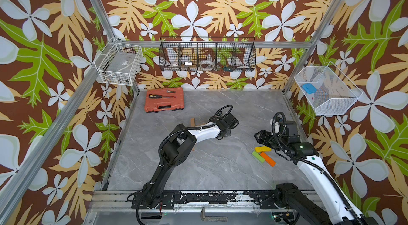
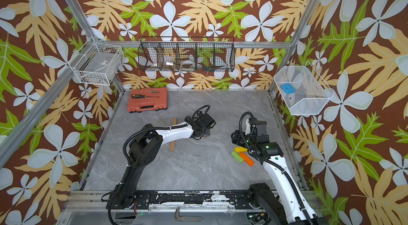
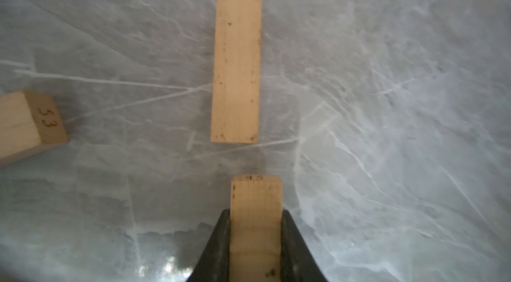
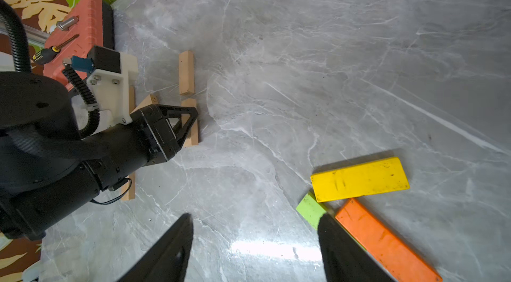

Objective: Assemble the letter k with building blocks
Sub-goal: Place the building block at the center of the board.

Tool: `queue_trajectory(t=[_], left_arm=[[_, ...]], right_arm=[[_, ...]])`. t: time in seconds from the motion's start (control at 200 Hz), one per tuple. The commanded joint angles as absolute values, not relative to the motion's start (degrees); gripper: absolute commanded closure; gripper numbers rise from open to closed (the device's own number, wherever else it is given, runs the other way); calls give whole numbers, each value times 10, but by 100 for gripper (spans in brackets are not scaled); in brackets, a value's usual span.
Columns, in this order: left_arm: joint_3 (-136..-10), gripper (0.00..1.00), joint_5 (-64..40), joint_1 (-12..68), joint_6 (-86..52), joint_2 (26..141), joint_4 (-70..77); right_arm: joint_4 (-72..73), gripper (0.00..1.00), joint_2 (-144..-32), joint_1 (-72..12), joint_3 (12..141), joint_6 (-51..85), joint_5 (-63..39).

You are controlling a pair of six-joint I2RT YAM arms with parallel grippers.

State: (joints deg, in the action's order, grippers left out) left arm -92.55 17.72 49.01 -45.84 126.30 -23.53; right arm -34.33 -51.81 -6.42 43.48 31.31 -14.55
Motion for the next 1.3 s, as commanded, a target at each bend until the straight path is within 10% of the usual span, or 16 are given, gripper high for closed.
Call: queue_trajectory(t=[0.0, 0.37, 1.296], left_arm=[[-941, 100, 174, 488, -433, 1279, -245], [-937, 100, 183, 481, -438, 1284, -274], [-898, 57, 159, 477, -422, 1167, -224]], right_arm=[[-329, 26, -515, -65, 434, 323, -130], [-318, 26, -509, -66, 431, 334, -136], [-336, 26, -518, -109, 459, 347, -105]])
